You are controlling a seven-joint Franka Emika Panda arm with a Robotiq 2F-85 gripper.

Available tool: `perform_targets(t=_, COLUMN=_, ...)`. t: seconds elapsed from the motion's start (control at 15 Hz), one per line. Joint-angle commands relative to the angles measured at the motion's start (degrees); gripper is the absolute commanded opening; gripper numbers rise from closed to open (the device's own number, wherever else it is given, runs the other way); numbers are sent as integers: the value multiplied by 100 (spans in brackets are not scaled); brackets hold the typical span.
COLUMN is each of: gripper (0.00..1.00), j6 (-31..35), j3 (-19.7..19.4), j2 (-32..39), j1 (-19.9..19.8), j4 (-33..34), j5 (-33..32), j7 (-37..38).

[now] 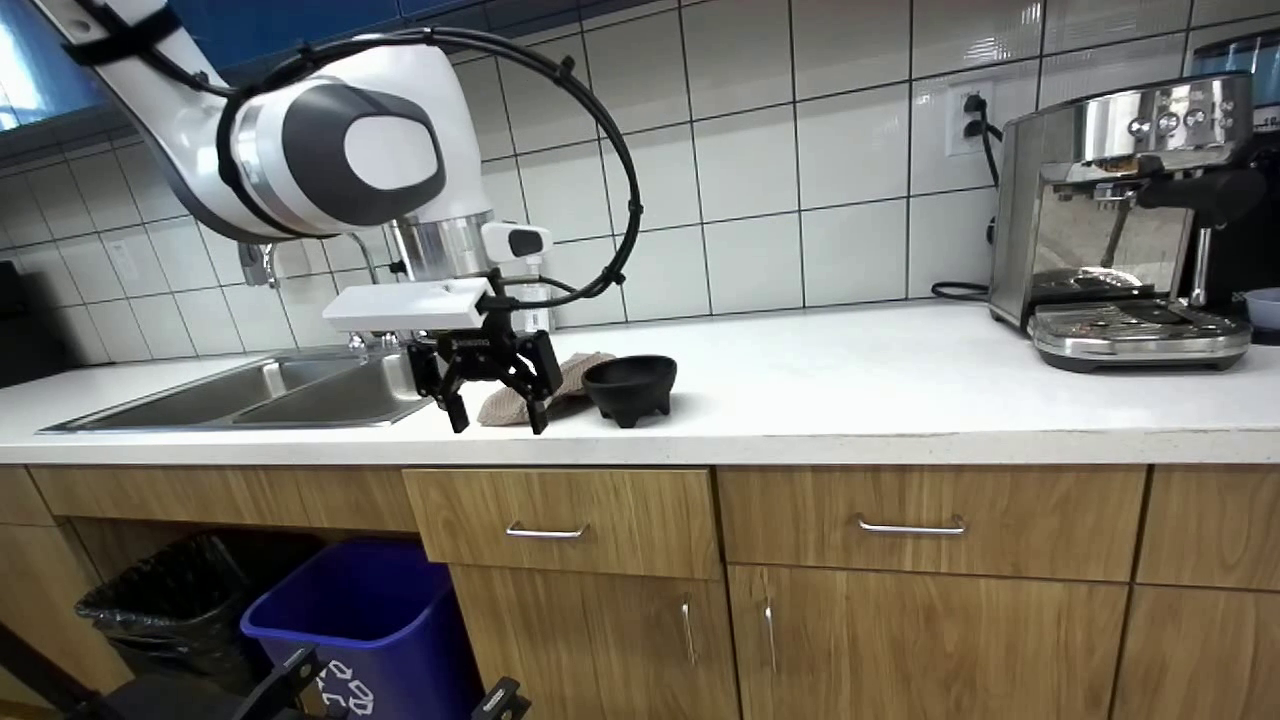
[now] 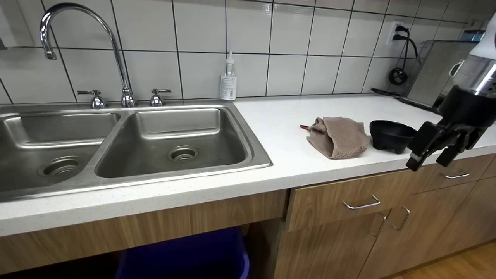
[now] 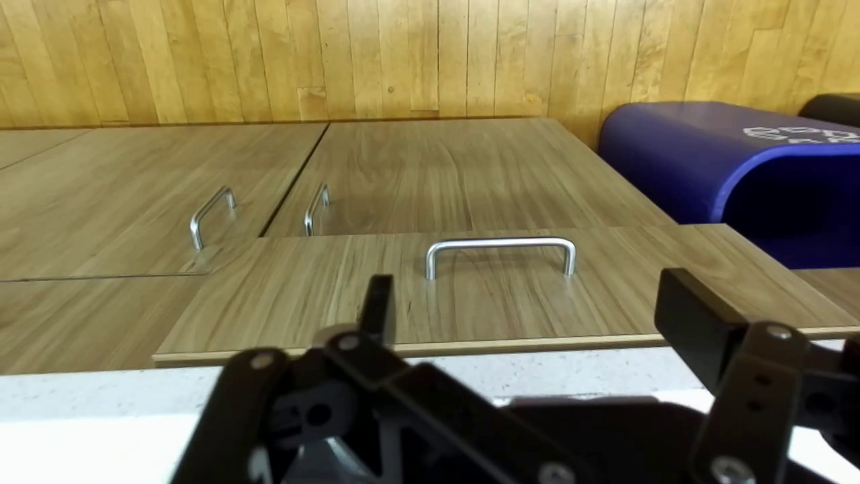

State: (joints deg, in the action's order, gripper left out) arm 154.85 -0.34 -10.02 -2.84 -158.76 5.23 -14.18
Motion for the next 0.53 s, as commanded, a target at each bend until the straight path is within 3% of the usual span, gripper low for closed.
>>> perform_targets(t=0.0, gripper=100, j6=-123, j3=-164, j2=-114, j1=126, j4=3, j5=-81, j7=51)
perform_targets(t=0.47, gripper=100, j6=-146, j3=-205, j2=-104, j1=160, j4=-1, j5=-77, j7=46)
